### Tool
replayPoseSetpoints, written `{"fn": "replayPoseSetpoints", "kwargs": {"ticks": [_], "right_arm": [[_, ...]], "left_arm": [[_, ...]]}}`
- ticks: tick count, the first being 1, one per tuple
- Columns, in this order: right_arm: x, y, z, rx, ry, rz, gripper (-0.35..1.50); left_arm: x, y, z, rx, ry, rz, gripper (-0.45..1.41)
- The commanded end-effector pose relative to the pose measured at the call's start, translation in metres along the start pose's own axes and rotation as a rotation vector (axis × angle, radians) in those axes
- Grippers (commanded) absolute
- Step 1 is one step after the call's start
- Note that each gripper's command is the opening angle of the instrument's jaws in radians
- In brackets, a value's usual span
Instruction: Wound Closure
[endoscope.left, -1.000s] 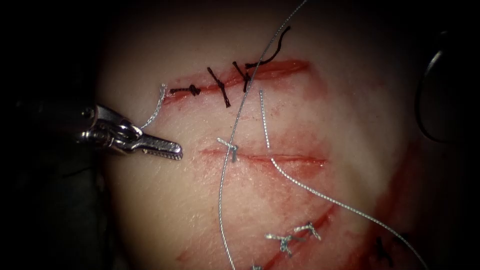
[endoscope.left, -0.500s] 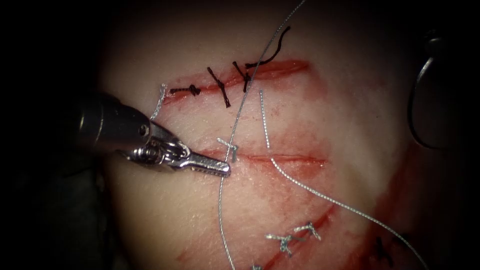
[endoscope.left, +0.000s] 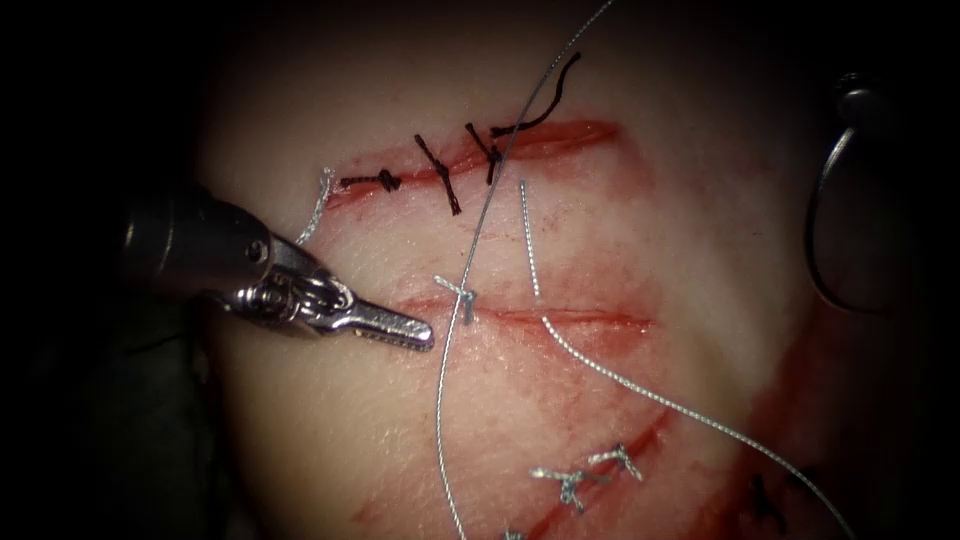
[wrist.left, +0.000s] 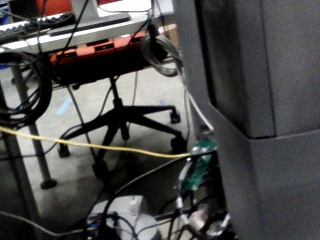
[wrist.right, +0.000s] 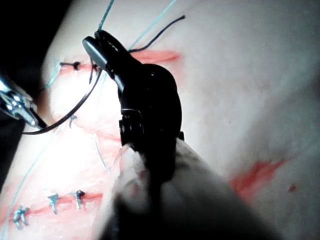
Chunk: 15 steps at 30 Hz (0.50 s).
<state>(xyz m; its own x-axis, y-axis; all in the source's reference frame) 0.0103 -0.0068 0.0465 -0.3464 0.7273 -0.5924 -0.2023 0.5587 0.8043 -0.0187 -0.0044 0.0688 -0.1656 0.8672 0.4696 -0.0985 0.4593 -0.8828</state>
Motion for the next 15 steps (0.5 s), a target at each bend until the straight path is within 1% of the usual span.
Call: {"fn": "replayPoseSetpoints", "kwargs": {"ticks": [1,3,5,10,14,15], "right_arm": [[-0.0005,0.0,0.0009,0.002,0.001,0.0,-0.35],[-0.0006,-0.0001,0.001,0.005,0.0,-0.001,-0.35],[-0.0007,-0.0003,0.0011,0.008,-0.001,0.005,-0.35],[-0.0009,-0.0003,0.0012,0.007,-0.004,0.004,-0.35],[-0.0011,-0.0003,0.0012,0.006,-0.007,0.008,-0.35],[-0.0011,-0.0003,0.0012,0.01,-0.008,0.008,-0.35]], "left_arm": [[0.0003,-0.0008,0.0006,0.014,0.003,0.004,0.21],[0.0004,-0.0013,0.0008,0.037,0.009,0.009,0.21],[0.0005,-0.0025,0.0015,0.068,0.004,0.013,0.24],[0.0009,-0.0029,0.0027,0.076,0.002,0.021,0.01],[0.0013,-0.0021,0.0034,0.074,0.004,0.038,-0.03],[0.0015,-0.0018,0.0035,0.073,0.0,0.058,-0.28]]}}
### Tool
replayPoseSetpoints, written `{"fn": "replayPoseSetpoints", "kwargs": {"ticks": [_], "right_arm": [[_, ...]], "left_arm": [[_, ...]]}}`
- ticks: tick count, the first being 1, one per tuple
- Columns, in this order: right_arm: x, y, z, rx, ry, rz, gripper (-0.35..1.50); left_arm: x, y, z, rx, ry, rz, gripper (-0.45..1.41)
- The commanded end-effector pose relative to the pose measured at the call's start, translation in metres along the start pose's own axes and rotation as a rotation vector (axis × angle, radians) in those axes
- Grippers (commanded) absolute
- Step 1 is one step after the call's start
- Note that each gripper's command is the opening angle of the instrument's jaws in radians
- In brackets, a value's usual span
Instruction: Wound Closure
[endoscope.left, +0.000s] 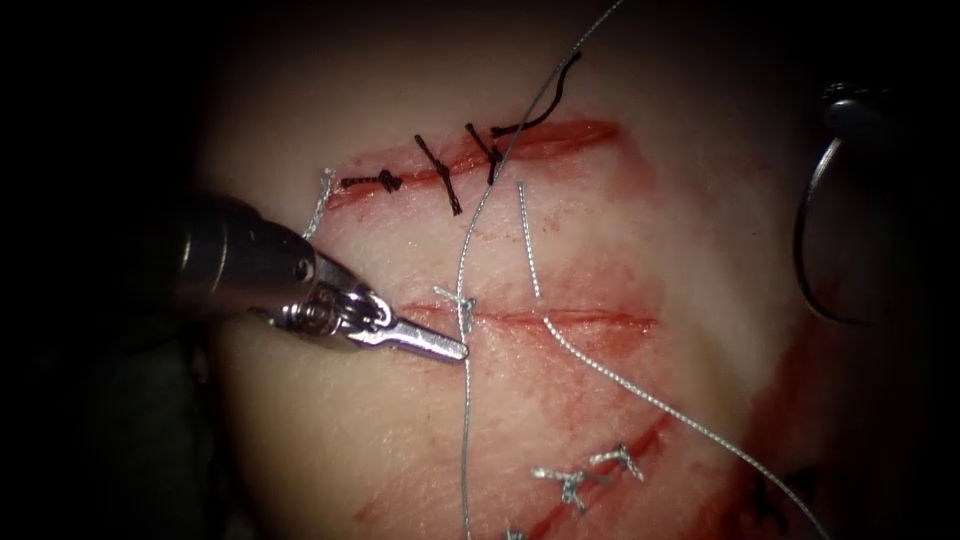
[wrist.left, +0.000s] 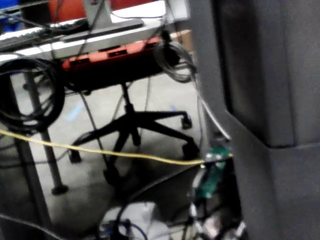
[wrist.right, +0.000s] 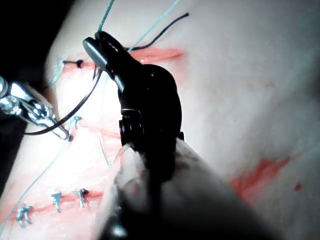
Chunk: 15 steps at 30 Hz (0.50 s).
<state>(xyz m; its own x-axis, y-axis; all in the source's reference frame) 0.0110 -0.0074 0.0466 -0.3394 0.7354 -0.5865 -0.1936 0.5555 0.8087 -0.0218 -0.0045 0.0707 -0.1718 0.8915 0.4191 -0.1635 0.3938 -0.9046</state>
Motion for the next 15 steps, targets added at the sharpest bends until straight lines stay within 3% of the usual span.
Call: {"fn": "replayPoseSetpoints", "kwargs": {"ticks": [1,11,12,13,15], "right_arm": [[-0.0005,0.0,0.0008,0.003,0.001,0.0,-0.35],[-0.0006,0.0,0.0008,0.002,-0.005,0.005,-0.35],[-0.0006,0.0,0.0008,0.002,-0.005,0.005,-0.35],[-0.0006,-0.0001,0.0008,0.002,-0.005,0.005,-0.35],[-0.0006,-0.0001,0.0008,0.003,-0.005,0.005,-0.35]], "left_arm": [[0.0001,-0.0002,0.0004,-0.004,-0.003,0.0,-0.45],[0.0003,0.0025,-0.0001,-0.07,-0.013,-0.016,-0.43],[0.0002,0.0025,0.0,-0.071,-0.006,-0.016,-0.05],[0.0,0.0021,0.0003,-0.069,0.01,-0.012,0.17],[-0.0003,0.0015,0.0006,-0.066,0.013,-0.006,0.41]]}}
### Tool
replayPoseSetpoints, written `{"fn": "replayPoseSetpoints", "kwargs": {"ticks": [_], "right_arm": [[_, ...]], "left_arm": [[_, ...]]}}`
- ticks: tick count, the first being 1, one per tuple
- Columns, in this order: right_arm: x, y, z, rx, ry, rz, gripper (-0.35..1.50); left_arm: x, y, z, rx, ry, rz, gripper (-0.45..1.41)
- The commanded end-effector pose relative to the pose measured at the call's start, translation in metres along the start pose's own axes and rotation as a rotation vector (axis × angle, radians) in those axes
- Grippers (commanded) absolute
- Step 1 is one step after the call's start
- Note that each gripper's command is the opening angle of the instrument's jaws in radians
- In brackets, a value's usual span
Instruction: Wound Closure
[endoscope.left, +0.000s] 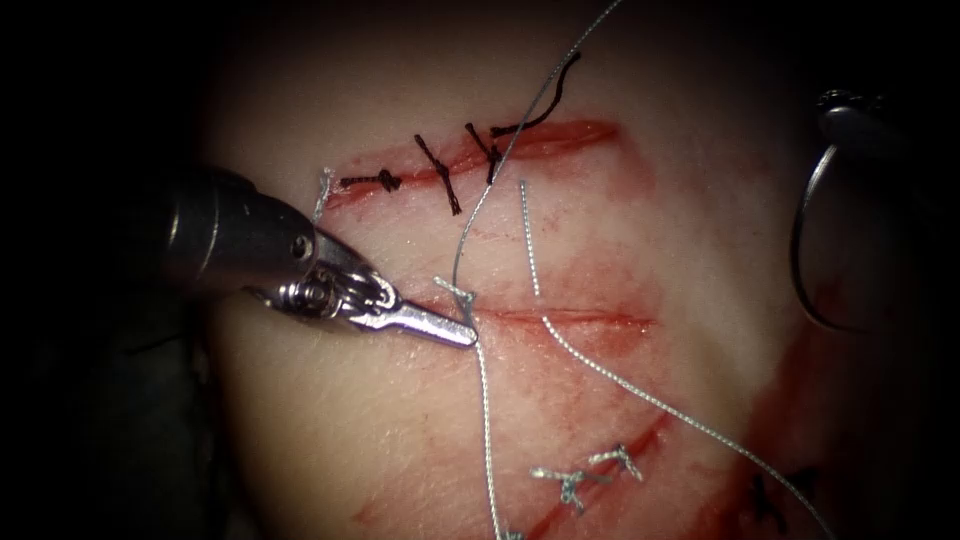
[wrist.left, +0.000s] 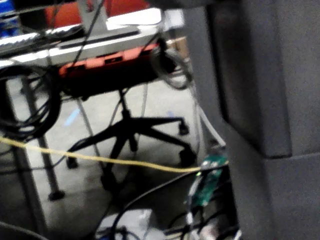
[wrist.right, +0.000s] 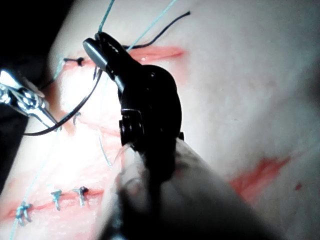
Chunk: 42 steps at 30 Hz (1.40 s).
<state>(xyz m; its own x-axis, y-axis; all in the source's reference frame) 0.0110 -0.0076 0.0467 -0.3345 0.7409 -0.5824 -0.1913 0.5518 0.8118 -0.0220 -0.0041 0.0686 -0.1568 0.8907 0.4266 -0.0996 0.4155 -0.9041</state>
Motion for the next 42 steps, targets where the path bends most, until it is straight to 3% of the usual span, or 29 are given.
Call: {"fn": "replayPoseSetpoints", "kwargs": {"ticks": [1,8,9,10,11,13,16,22,25,32,36,37,40,42], "right_arm": [[-0.0004,0.0,0.0008,0.002,0.001,0.0,-0.35],[-0.0005,-0.0002,0.0008,0.004,0.0,0.0,-0.35],[-0.0005,-0.0002,0.0008,0.006,-0.001,0.0,-0.35],[-0.0005,-0.0002,0.0008,0.006,-0.001,0.0,-0.35],[-0.0005,-0.0002,0.0008,0.006,-0.001,0.0,-0.35],[-0.0005,-0.0002,0.0008,0.007,-0.001,0.0,-0.35],[-0.0005,-0.0003,0.0008,0.007,-0.002,0.006,-0.35],[-0.0005,-0.0004,0.0008,0.011,-0.004,0.007,-0.35],[-0.0005,-0.0004,0.0008,0.011,-0.003,0.007,-0.35],[-0.0005,-0.0003,0.0009,0.009,-0.003,0.007,-0.35],[-0.0005,-0.0002,0.0012,0.007,-0.002,0.006,-0.35],[-0.0005,-0.0002,0.0012,0.007,-0.002,0.006,-0.35],[-0.0004,-0.0003,0.0009,0.009,-0.003,0.008,-0.35],[-0.0003,-0.0002,0.0008,0.01,-0.003,0.008,-0.35]], "left_arm": [[0.0002,-0.0006,0.0006,0.001,-0.001,0.003,0.41],[0.0001,-0.0021,0.001,0.011,0.003,0.017,0.36],[0.0002,-0.0021,0.0011,0.011,0.003,0.017,0.27],[0.0001,-0.0021,0.001,0.011,-0.007,0.016,-0.37],[0.0,-0.0019,0.0009,0.012,-0.021,0.014,-0.45],[0.0,-0.0006,0.0001,0.009,-0.042,0.015,-0.45],[0.001,0.0018,-0.0017,0.002,0.027,0.042,-0.45],[0.0019,0.003,-0.0029,0.011,0.104,0.11,-0.45],[0.0018,0.0033,-0.0014,0.014,0.099,0.128,-0.45],[0.0014,0.0044,0.006,-0.023,0.05,0.179,-0.45],[0.0018,0.0052,0.0143,-0.074,-0.002,0.203,-0.45],[0.0018,0.0048,0.0161,-0.087,-0.022,0.21,-0.4],[0.0009,0.0029,0.0192,-0.102,-0.08,0.229,0.94],[0.0002,0.0027,0.0183,-0.048,-0.075,0.229,1.19]]}}
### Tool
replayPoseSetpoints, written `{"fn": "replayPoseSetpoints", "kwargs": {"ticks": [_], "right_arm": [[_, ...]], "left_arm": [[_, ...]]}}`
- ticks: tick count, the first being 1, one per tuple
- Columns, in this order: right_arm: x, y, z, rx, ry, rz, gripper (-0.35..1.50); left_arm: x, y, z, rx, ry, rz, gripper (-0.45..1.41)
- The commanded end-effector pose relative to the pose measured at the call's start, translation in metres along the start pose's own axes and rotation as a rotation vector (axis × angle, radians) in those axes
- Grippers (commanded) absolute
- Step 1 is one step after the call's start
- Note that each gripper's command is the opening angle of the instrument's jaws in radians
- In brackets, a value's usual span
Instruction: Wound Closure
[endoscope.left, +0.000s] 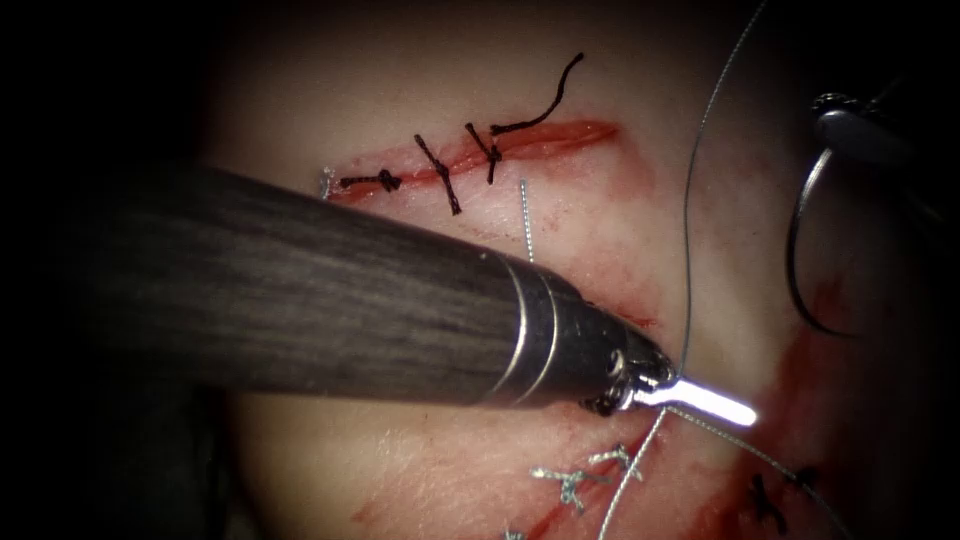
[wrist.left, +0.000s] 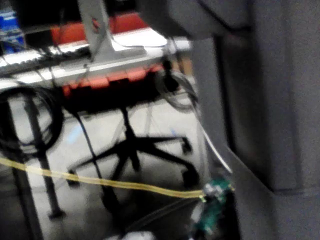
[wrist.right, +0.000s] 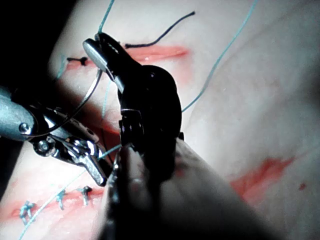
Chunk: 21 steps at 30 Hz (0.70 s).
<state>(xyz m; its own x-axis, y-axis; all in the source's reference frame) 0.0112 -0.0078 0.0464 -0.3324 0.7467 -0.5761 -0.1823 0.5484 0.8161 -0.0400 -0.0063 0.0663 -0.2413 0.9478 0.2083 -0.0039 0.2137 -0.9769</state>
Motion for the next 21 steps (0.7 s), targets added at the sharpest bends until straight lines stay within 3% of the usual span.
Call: {"fn": "replayPoseSetpoints", "kwargs": {"ticks": [1,7,12,17,18,21], "right_arm": [[-0.0003,0.0001,0.0006,0.003,0.0,0.0,-0.35],[-0.0003,0.0001,0.0006,0.003,0.001,0.0,-0.35],[-0.001,0.0001,0.0018,-0.006,0.006,-0.013,-0.35],[-0.0026,-0.0004,0.0041,-0.017,0.017,-0.23,-0.35],[-0.0033,-0.0009,0.005,-0.043,0.028,-0.347,-0.35],[-0.0042,-0.0013,0.0063,-0.107,0.045,-0.491,-0.35]], "left_arm": [[0.0001,-0.0003,-0.0004,0.034,-0.012,-0.003,1.23],[-0.0003,0.0015,-0.0074,0.257,-0.064,0.122,1.26],[-0.0014,0.0038,-0.013,0.355,-0.092,0.208,1.28],[-0.0024,0.006,-0.0161,0.348,-0.093,0.237,1.29],[-0.0026,0.0066,-0.0168,0.35,-0.098,0.25,1.29],[-0.0024,0.0065,-0.0169,0.392,-0.113,0.321,1.28]]}}
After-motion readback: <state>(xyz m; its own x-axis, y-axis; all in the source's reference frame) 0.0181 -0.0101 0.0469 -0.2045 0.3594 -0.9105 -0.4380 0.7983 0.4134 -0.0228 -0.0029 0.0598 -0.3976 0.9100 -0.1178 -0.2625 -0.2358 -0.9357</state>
